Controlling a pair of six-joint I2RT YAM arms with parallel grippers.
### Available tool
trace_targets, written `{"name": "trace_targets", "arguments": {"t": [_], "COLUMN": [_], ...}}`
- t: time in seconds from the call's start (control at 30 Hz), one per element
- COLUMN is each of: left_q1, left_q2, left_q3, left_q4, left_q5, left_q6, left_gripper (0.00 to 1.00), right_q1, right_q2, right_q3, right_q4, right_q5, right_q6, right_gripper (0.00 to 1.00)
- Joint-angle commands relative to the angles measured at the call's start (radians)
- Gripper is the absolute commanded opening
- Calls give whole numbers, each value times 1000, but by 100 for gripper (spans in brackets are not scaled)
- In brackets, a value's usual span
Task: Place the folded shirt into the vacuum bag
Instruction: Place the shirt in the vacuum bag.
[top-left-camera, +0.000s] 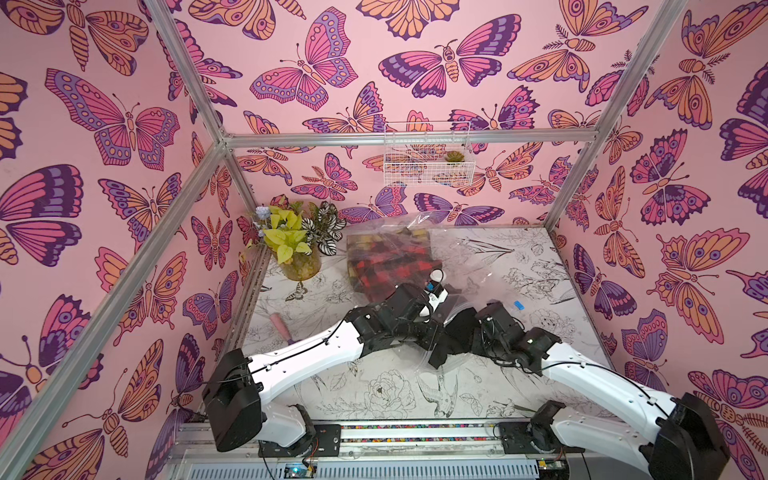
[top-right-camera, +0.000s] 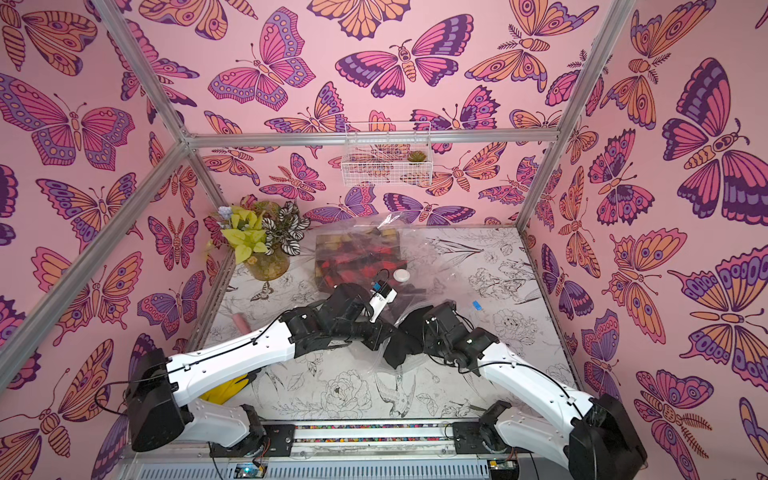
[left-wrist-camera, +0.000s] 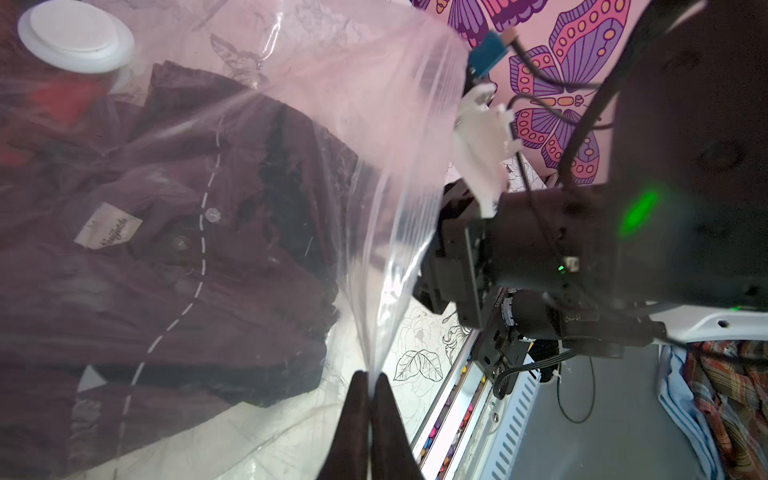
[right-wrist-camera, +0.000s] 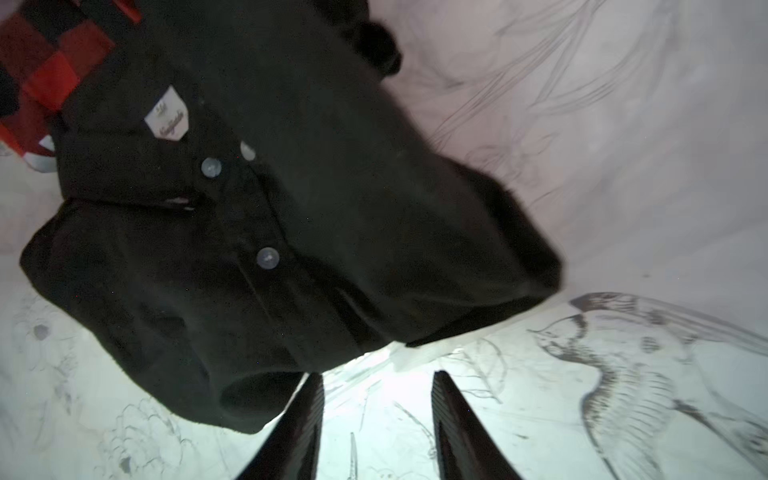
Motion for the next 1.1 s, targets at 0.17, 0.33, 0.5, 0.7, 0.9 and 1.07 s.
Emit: {"name": "trace_targets", "arguments": {"t": [0.17, 0.33, 0.5, 0.7, 0.9, 1.07], "left_q1": [-15, -24, -29, -29, -26, -27], "left_q2": [23, 22, 34, 35, 45, 79], "left_q3": [21, 14, -4, -35, -54, -44], "left_q4": [22, 22, 23, 22, 21, 24], "left_q5": [28, 59, 66, 51, 34, 38], "left_q6": [-7, 8, 11, 14, 11, 6], "left_gripper": [0, 0, 0, 0, 0, 0], "right_q1": [2, -55, -83, -90, -91, -88], "right_q2": [154, 303, 467, 561, 352, 110], "right_q3": [-116, -117, -31, 30, -24, -24], "right_q4": [429, 571, 649, 716, 569, 275], "right_q5": [78, 86, 42, 4, -106, -157], "right_q6": [293, 362, 380, 358, 254, 108], "right_gripper": [31, 33, 33, 32, 42, 55]}}
